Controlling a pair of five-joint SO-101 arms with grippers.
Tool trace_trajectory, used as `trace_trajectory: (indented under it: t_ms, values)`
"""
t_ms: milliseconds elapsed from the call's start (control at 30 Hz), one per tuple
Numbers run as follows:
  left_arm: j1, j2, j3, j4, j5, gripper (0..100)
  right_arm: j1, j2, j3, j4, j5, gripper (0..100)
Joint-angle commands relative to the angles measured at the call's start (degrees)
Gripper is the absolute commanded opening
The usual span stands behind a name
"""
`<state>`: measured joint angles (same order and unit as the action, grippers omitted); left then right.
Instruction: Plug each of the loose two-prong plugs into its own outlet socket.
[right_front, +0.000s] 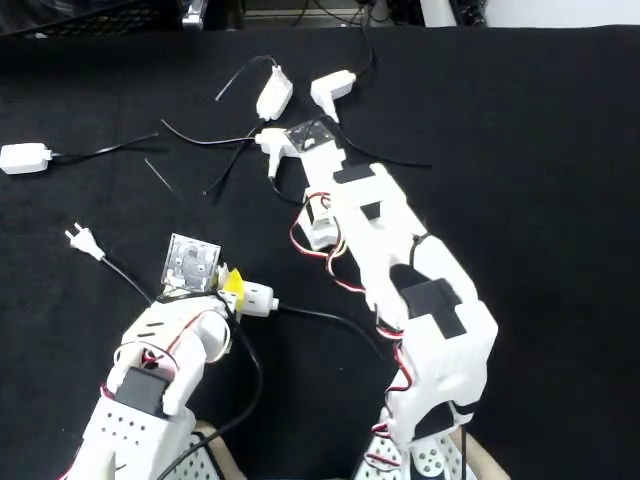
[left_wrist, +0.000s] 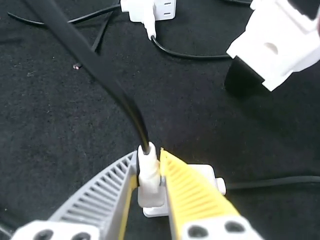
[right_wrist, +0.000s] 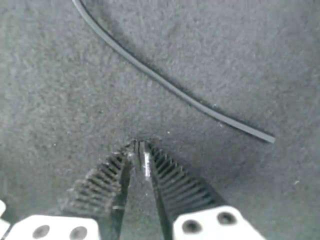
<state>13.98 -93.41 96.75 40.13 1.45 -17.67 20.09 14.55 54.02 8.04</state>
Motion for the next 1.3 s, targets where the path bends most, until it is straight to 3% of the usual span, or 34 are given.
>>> trace_trajectory:
  t_ms: [0, 367, 667, 967, 1267]
  values:
    - [0.66, -0.18, 1.10, 0.35, -0.35, 3, 0.79, -0.22, -2.68, -0.09, -0.09, 1.2]
    - [1.71, -0.79, 1.10, 0.35, -0.62, 3, 0.44, -0.22, -2.68, 0.00, 0.18, 1.2]
    - [-1.45, -0.79, 1.10, 0.35, -0.53, 3, -7.82, -0.40, -3.03, 4.57, 0.35, 1.2]
    - [-4.70, -0.88, 1.01, 0.53, -0.35, 3, -11.43, -0.40, -2.77, 5.98, 0.35, 1.2]
    - [-19.30, -0.88, -3.91, 3.16, -0.26, 3, -17.85, -0.31, -2.59, 8.18, 0.26, 1.2]
